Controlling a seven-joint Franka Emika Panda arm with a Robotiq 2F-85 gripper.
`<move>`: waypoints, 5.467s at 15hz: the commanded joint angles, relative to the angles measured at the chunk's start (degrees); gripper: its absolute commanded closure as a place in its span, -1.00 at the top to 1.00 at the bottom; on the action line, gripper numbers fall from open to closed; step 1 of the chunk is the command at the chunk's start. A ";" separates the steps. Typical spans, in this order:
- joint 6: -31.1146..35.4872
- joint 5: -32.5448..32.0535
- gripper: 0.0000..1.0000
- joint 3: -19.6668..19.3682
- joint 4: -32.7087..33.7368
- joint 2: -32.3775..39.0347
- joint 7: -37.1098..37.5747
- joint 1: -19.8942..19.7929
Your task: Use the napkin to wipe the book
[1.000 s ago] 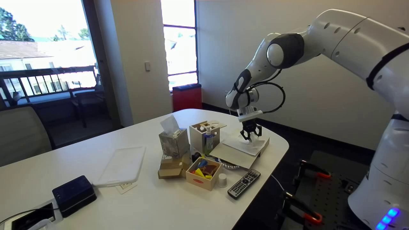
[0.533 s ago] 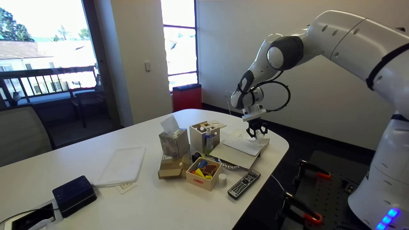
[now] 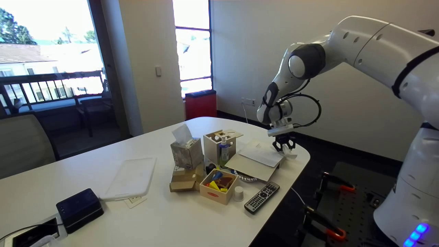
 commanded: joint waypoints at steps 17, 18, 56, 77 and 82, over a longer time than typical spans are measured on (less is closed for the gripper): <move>1.15 5.28 -0.94 7.83 -10.18 -15.27 -12.51 -0.37; 1.63 4.51 -0.94 7.50 -10.74 -16.48 -12.21 0.99; -3.51 -7.38 0.01 30.98 13.26 1.29 -40.90 23.70; 1.86 -8.36 1.00 25.51 3.48 -20.75 -36.53 21.96; 7.65 -9.46 1.00 21.82 -2.79 -25.21 -30.50 22.25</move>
